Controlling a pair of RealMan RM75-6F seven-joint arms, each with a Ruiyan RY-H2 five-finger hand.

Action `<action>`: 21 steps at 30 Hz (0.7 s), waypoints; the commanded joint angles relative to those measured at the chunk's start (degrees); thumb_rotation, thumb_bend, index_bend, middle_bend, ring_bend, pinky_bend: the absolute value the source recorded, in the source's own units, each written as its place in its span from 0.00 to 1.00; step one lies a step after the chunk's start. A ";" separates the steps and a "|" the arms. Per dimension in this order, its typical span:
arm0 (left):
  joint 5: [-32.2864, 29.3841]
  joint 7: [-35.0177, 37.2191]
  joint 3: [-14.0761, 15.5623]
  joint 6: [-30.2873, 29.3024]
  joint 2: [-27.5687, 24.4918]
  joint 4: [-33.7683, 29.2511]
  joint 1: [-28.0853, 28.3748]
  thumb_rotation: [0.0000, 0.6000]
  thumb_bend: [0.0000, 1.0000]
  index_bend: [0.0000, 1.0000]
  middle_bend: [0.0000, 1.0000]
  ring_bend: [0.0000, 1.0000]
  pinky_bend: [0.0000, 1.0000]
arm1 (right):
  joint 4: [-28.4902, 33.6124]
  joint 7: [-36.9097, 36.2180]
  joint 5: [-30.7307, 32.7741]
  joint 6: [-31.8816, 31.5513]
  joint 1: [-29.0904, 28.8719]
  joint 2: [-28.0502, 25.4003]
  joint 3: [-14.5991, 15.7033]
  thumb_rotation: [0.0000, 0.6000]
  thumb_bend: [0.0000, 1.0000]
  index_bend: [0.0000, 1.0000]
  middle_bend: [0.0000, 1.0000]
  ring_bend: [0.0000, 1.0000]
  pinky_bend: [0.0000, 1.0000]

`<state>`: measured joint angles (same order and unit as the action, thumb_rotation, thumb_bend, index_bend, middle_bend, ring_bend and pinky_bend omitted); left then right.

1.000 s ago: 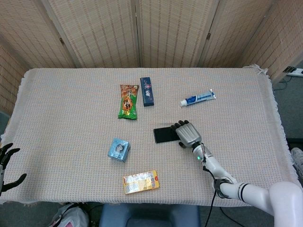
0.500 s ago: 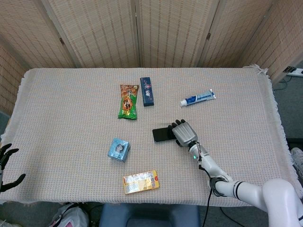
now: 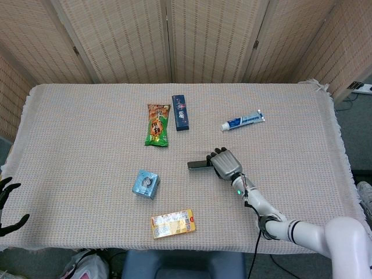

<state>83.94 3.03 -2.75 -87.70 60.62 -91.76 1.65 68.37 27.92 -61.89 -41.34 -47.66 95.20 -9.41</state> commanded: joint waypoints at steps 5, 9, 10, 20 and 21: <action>0.10 -0.19 -0.05 -0.11 -0.07 -0.10 -0.03 1.00 0.21 0.23 0.15 0.15 0.20 | 12.59 -0.78 2.84 1.38 1.52 -8.98 2.17 1.00 0.66 0.42 0.42 0.22 0.24; 0.51 -0.49 0.01 0.07 -0.04 -0.49 0.18 1.00 0.21 0.23 0.15 0.15 0.20 | 14.64 0.58 5.00 0.61 0.99 -10.68 2.59 1.00 0.65 0.43 0.43 0.22 0.24; 0.66 -0.53 0.01 0.01 -0.03 -0.61 0.21 1.00 0.21 0.23 0.15 0.15 0.20 | 14.37 0.99 5.55 0.22 0.77 -10.46 2.56 1.00 0.65 0.43 0.43 0.22 0.24; 0.75 -0.32 -0.09 -0.67 -0.45 -0.91 -0.14 1.00 0.21 0.23 0.15 0.15 0.20 | 10.19 0.80 3.81 -6.97 0.16 -7.62 1.22 1.00 0.58 0.28 0.26 0.18 0.24; 0.75 -0.24 -0.08 -0.70 -0.41 -0.87 -0.17 1.00 0.21 0.23 0.15 0.15 0.20 | 10.94 0.57 3.31 -7.79 0.51 -8.24 1.20 1.00 0.58 0.27 0.25 0.18 0.24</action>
<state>84.69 2.78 -2.84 -88.39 60.21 -92.63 1.49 78.51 28.91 -57.22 -47.45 -47.66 87.46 -8.04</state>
